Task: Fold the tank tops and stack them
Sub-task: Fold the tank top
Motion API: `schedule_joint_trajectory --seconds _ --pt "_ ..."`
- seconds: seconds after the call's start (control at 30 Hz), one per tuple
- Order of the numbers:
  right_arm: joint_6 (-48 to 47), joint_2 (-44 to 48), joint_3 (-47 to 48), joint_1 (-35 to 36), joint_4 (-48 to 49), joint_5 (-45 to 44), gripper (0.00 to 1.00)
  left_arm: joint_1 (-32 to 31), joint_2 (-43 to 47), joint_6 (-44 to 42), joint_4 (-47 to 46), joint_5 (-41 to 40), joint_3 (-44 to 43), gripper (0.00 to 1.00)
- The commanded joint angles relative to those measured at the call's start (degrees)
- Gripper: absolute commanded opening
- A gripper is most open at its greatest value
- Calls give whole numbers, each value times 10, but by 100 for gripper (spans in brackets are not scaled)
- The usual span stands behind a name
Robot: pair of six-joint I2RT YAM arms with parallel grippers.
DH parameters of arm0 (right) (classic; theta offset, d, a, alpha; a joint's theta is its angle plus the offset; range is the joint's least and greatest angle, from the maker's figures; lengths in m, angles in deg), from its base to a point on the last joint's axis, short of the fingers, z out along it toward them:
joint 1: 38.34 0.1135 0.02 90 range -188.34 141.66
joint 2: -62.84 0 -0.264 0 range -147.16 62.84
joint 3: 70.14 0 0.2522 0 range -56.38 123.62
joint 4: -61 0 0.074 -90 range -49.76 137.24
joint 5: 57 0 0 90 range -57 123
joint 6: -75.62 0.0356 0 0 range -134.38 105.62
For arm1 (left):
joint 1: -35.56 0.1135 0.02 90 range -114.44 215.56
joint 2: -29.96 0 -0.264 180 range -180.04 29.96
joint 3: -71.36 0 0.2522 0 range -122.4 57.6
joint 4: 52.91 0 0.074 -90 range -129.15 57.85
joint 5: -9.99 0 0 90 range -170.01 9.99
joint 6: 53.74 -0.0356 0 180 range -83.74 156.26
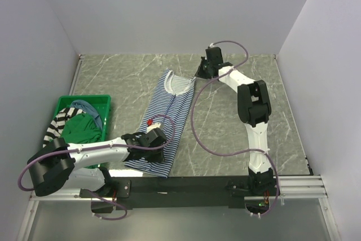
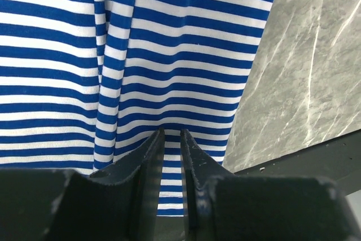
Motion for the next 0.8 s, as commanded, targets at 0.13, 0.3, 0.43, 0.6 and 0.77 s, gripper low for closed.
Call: schedule_joint_trajectory --seconds 0.13,0.3,0.43,0.6,0.77 --pt "-157 83 -23 33 39 -93 0 -3 -36 1 43 18 34 25" --pt "-241 100 -32 91 51 -188 0 -2 -42 2 41 20 32 25" --pt "-286 90 -27 125 56 -262 0 -2 -45 1 40 21 32 25" --pt "-285 26 42 124 -8 -323 9 -2 -42 1 43 21 32 25" --pt "-267 -12 89 116 -51 -331 37 -3 -39 3 40 23 32 25"
